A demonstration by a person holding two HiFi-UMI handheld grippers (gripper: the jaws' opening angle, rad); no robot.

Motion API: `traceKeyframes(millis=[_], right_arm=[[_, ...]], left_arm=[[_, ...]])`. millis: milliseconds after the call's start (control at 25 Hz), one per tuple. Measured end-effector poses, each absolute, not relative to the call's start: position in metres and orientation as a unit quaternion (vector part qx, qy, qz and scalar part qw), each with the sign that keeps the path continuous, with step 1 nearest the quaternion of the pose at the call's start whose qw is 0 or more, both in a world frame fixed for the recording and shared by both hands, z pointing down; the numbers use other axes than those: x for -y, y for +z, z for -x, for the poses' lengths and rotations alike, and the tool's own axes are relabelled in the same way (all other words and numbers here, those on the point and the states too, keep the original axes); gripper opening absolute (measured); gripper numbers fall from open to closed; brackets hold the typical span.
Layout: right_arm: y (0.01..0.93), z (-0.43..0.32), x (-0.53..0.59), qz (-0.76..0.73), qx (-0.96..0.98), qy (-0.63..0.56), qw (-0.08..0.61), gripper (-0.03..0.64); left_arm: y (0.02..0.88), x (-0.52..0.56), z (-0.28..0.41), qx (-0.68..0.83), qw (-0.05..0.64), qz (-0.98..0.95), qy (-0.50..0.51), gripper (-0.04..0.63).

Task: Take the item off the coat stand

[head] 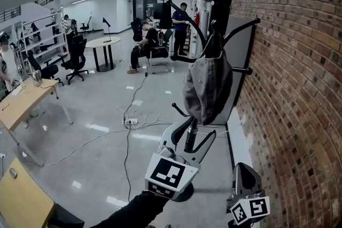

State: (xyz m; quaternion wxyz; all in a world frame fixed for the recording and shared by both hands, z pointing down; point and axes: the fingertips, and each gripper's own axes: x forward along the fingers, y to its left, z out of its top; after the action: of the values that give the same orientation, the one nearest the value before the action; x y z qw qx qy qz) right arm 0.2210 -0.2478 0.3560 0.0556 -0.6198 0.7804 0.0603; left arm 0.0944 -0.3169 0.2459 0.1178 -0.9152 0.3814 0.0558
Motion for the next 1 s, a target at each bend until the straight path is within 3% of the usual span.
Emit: traceKeyframes(millis=[160, 680, 720, 880, 1000], right_arm=[[0.357, -0.227, 0.253, 0.62, -0.78, 0.058, 0.056, 0.011], [0.366, -0.221, 0.25, 0.62, -0.782, 0.04, 0.049, 0.011], [0.367, -0.221, 0.25, 0.62, -0.782, 0.039, 0.049, 0.011], [0.367, -0.225, 0.251, 0.623, -0.78, 0.038, 0.053, 0.011], [0.366, -0.226, 0.251, 0.623, -0.78, 0.037, 0.054, 0.011]], left_arm=[[0.223, 0.332, -0.099, -0.406, 0.144, 0.901, 0.052, 0.288], [0.213, 0.365, -0.112, -0.422, 0.146, 0.893, 0.054, 0.287], [0.212, 0.364, -0.113, -0.419, 0.148, 0.894, 0.054, 0.271], [0.206, 0.361, -0.11, -0.418, 0.166, 0.891, 0.058, 0.057], [0.198, 0.357, -0.108, -0.419, 0.17, 0.889, 0.071, 0.025]])
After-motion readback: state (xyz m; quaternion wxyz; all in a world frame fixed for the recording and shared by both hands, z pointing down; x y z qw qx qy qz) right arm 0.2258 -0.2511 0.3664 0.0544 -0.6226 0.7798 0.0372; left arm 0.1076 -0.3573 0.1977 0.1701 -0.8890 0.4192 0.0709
